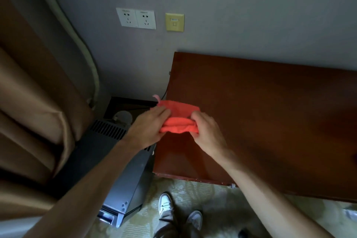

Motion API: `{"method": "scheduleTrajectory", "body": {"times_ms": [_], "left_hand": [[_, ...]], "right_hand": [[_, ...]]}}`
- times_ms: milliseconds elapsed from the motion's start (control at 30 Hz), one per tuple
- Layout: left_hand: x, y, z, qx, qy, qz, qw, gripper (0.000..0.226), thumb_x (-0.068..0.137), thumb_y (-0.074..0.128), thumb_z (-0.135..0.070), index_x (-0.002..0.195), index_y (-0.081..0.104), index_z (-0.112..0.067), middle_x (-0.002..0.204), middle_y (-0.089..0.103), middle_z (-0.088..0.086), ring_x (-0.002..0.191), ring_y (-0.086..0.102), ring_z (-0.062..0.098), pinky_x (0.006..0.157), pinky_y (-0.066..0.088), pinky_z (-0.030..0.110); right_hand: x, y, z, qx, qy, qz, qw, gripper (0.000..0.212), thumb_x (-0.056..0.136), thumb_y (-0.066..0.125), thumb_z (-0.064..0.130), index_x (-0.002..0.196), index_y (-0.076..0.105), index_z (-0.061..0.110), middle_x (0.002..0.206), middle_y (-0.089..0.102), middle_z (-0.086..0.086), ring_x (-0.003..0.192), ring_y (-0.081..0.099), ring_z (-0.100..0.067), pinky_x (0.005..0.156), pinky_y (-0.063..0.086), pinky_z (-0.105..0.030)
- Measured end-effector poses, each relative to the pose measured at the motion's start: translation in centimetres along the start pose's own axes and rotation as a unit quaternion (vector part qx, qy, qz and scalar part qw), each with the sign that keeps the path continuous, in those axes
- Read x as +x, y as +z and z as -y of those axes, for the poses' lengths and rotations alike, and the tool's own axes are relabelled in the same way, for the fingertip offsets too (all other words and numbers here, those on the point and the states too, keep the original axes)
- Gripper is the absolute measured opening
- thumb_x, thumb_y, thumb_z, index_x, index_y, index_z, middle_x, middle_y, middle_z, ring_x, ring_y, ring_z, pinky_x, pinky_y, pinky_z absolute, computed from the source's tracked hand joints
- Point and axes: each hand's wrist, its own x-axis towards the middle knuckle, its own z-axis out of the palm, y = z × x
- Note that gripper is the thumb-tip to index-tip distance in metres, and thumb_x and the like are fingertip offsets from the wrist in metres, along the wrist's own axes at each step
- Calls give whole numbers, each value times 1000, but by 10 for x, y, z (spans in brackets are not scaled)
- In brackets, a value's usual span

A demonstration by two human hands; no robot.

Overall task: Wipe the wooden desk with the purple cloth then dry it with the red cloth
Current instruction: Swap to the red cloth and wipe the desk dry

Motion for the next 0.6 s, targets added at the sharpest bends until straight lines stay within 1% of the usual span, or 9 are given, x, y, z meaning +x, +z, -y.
{"method": "scheduleTrajectory", "body": {"times_ms": [67, 133, 167, 233, 333, 400, 467, 533, 600], "left_hand": [[-17, 25, -2, 7, -15, 102, 995, 62, 69, 86, -30, 117, 48, -17, 117, 60, 9, 106, 65, 33, 80, 54, 42], [-36, 49, -1, 7, -38, 251, 967, 72, 78, 77, -54, 135, 46, -24, 140, 50, 1, 126, 54, 25, 97, 43, 40], [-45, 57, 2, -4, -43, 286, 957, 74, 80, 70, -65, 138, 47, -26, 144, 47, -3, 128, 53, 21, 100, 40, 38], [-55, 62, 9, -62, -75, 229, 969, 67, 84, 54, -76, 130, 56, -28, 136, 55, -7, 116, 62, 18, 91, 44, 34], [-53, 61, 27, -138, -155, 99, 973, 50, 92, 40, -63, 116, 64, -26, 115, 60, -5, 94, 70, 13, 77, 55, 34], [-47, 64, 36, -155, -186, 54, 969, 38, 98, 45, -51, 117, 64, -25, 112, 57, -3, 90, 71, 15, 71, 57, 38], [-40, 71, 43, -163, -210, 21, 964, 24, 103, 54, -36, 119, 64, -21, 115, 56, 0, 93, 71, 17, 71, 56, 36], [-36, 80, 48, -196, -243, 2, 950, 22, 103, 58, -22, 124, 63, -16, 119, 54, 3, 96, 69, 15, 77, 56, 35], [-33, 87, 50, -206, -253, -10, 945, 24, 102, 59, -17, 125, 63, -14, 121, 52, 4, 96, 66, 13, 81, 59, 42]], "right_hand": [[-23, 18, -16, -20, -27, 64, 997, 37, 74, 87, 11, 94, 57, 18, 94, 65, 2, 89, 64, -27, 74, 38, -38], [-47, 32, -25, -49, 2, 202, 978, 49, 77, 87, 49, 108, 59, 23, 109, 70, 8, 103, 67, -19, 88, 43, -39], [-58, 38, -30, -57, 19, 241, 969, 55, 78, 78, 65, 113, 58, 26, 112, 70, 12, 106, 66, -13, 93, 43, -39], [-66, 50, -32, -45, 25, 174, 983, 49, 88, 61, 71, 110, 59, 27, 105, 68, 12, 100, 64, -14, 91, 47, -40], [-33, 80, -24, -87, 12, 9, 996, 37, 101, 50, 51, 110, 66, 19, 103, 69, -2, 97, 66, -28, 80, 54, -43], [-4, 109, -12, -98, 53, 41, 993, 56, 105, 40, 56, 137, 63, 17, 135, 67, -9, 128, 62, -34, 102, 53, -49], [1, 141, -2, -122, 76, 96, 985, 74, 105, 25, 71, 159, 43, 24, 168, 38, -8, 158, 31, -34, 123, 29, -63], [-20, 161, 3, -165, 71, 105, 978, 78, 103, 18, 77, 166, 27, 32, 177, 14, -5, 163, 7, -32, 126, 9, -69], [-52, 164, 11, -181, 62, 94, 977, 79, 102, 23, 78, 167, 23, 33, 177, 10, -4, 164, 6, -31, 125, 9, -71]]}}
